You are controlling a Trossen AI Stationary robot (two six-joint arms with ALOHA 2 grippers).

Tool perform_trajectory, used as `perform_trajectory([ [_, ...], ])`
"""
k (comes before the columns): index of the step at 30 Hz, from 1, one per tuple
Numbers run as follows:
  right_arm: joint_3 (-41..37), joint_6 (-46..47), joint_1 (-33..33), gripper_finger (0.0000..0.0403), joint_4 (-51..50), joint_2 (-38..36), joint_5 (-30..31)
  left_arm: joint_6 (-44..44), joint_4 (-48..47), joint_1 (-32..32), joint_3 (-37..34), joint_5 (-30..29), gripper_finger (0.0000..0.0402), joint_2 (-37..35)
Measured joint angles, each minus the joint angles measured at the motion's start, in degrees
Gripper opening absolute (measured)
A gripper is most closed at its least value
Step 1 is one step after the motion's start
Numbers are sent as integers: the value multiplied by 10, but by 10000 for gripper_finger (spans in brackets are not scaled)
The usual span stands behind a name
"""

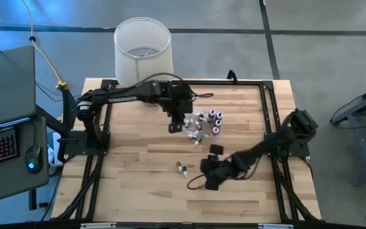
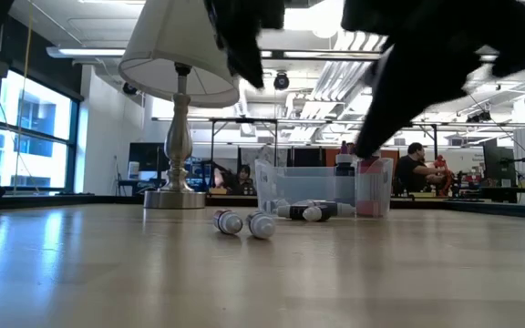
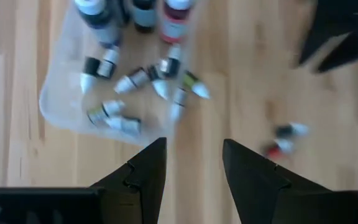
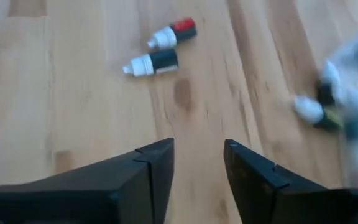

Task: Pick & Place food coloring
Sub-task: Put the small green food coloring bottle into the transparent bin

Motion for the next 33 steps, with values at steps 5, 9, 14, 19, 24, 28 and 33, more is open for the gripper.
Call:
perform_trajectory([
  [5,0,-161,-51,173,41,14,6,3,-144,-9,86,-5,156,-1],
  [9,0,-213,-100,185,41,14,-22,-5,-170,-37,63,-52,156,-47],
  [14,0,-295,-156,176,47,40,-78,-59,-113,-84,-59,-135,156,-146],
  [19,0,-350,-197,166,36,67,-117,-114,50,-119,-256,-183,156,-275],
  [24,0,-412,-213,165,27,70,-94,-164,194,-135,-416,-172,156,-366],
  [28,0,-433,-226,165,24,70,-95,-203,226,-134,-484,-163,156,-408],
  [33,0,-423,-245,165,16,70,-99,-224,241,-134,-522,-169,156,-419],
])
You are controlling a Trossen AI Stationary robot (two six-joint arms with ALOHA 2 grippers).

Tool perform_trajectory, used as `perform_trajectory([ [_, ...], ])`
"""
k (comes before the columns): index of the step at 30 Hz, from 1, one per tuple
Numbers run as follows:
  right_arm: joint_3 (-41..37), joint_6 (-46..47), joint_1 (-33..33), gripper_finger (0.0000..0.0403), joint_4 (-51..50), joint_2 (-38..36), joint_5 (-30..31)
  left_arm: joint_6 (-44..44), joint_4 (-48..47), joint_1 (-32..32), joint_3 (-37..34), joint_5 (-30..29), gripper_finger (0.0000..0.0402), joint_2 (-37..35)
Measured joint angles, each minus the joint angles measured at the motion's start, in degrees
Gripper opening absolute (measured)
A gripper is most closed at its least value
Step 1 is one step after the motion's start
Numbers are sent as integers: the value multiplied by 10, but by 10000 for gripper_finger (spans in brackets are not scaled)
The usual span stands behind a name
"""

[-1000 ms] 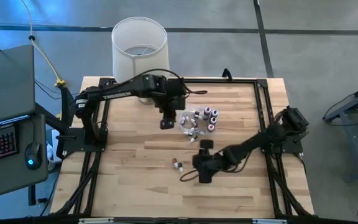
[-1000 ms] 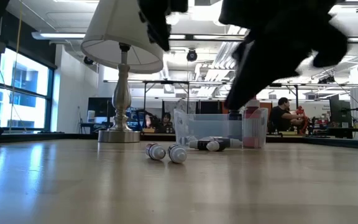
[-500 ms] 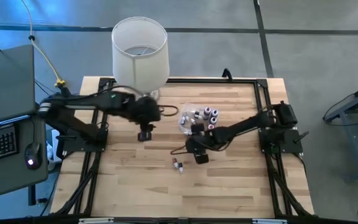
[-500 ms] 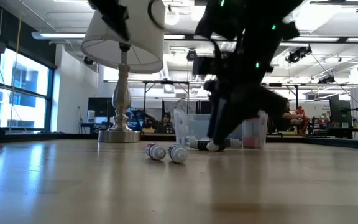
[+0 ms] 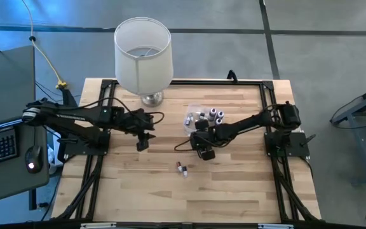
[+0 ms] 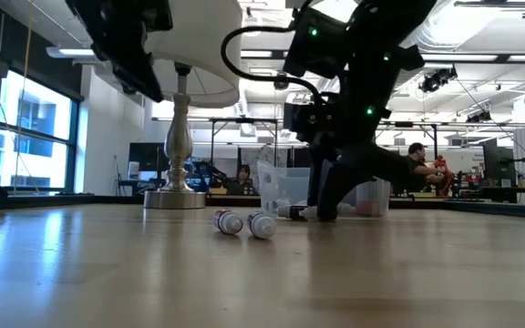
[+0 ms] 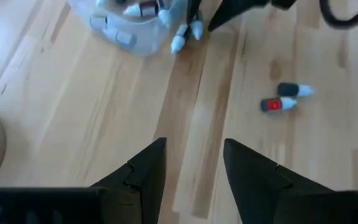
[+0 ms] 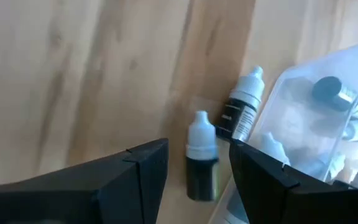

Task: Pick & Place food coloring
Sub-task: Put the small green food coloring bottle into the transparent bin

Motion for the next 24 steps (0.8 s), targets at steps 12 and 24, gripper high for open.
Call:
perform_trajectory([
  [12,2,-2,-17,135,-6,16,-51,0,8,0,-19,-5,156,-1],
  [24,-2,35,-4,61,-12,-6,-3,-2,9,0,-19,-5,156,-1],
])
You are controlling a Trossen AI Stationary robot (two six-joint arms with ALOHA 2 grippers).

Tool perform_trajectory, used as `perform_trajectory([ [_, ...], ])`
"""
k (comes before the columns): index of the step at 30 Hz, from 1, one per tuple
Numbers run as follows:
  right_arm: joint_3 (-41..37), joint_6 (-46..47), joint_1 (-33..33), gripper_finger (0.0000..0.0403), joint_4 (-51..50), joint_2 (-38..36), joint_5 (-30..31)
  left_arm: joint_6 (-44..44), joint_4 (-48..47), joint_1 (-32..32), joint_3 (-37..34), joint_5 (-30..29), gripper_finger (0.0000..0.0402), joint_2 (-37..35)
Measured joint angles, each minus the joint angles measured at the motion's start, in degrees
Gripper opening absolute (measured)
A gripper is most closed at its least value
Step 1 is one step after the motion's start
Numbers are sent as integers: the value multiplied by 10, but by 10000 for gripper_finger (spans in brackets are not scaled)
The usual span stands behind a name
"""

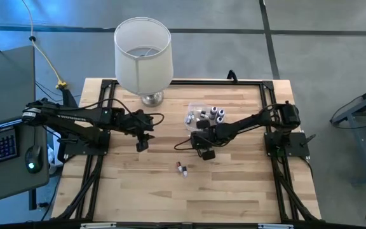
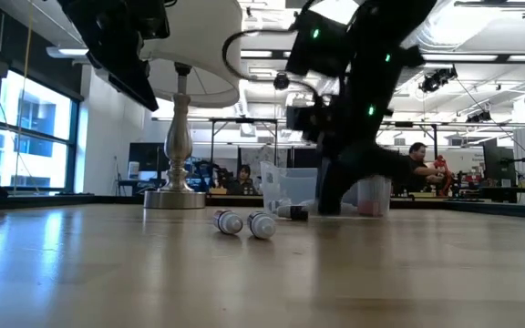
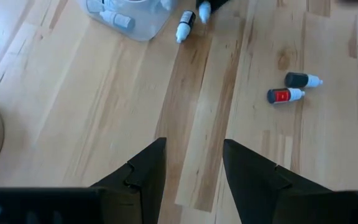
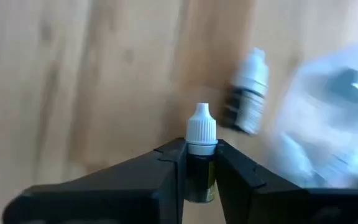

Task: Pick & Place food coloring
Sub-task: Put the small green food coloring bottle into the transparent bin, then put the small blue food coloring bottle into the transparent bin

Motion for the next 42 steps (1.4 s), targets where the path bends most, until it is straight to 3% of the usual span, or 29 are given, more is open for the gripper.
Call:
perform_trajectory([
  [9,1,11,-10,72,2,-126,87,0,29,0,0,-2,156,1],
  [17,1,8,-106,78,0,-106,22,2,64,0,0,-2,156,6],
  [25,1,-15,-134,98,2,-96,-4,38,58,0,0,-4,156,28],
  [31,1,-14,-130,140,2,-96,4,62,101,0,0,-8,156,91],
  [34,1,-19,-117,155,-2,-104,36,62,131,0,0,-7,156,125],
  [38,1,-8,-86,160,-27,-145,68,62,202,0,1,-8,156,182],
  [42,2,67,-50,150,-76,-200,50,63,308,0,1,-8,156,241],
])
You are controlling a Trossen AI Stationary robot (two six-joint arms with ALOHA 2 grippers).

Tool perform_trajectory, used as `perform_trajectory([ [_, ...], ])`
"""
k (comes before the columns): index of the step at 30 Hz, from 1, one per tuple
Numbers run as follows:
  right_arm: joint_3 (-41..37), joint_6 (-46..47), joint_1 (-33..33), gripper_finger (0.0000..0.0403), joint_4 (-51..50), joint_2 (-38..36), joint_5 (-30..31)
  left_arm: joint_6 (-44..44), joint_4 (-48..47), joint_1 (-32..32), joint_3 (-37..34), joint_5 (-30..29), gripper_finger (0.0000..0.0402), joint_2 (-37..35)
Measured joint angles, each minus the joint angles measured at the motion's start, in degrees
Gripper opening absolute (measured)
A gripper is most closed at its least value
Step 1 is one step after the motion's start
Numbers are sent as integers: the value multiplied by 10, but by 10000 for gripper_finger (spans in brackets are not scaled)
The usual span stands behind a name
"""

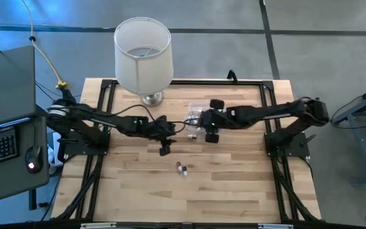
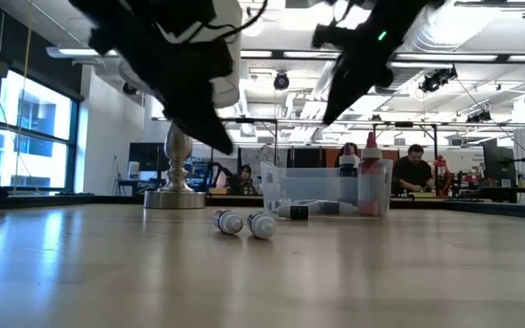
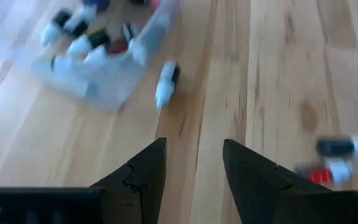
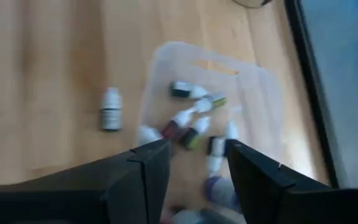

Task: Pick & Place food coloring
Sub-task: Put the small blue food coloring bottle into the transparent bin

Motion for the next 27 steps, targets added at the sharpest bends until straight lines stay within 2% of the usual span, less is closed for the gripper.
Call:
perform_trajectory([
  [7,0,124,64,126,-115,-69,-44,21,185,0,0,-1,156,119],
  [13,0,209,112,122,-182,-71,-21,44,302,0,0,-24,156,194],
  [16,0,243,133,122,-189,-62,-9,52,314,4,5,-34,156,221],
  [21,-8,255,166,122,-182,-53,8,45,314,20,34,-14,156,251],
  [27,-102,278,187,120,-107,-75,-10,50,272,39,61,-7,156,263],
])
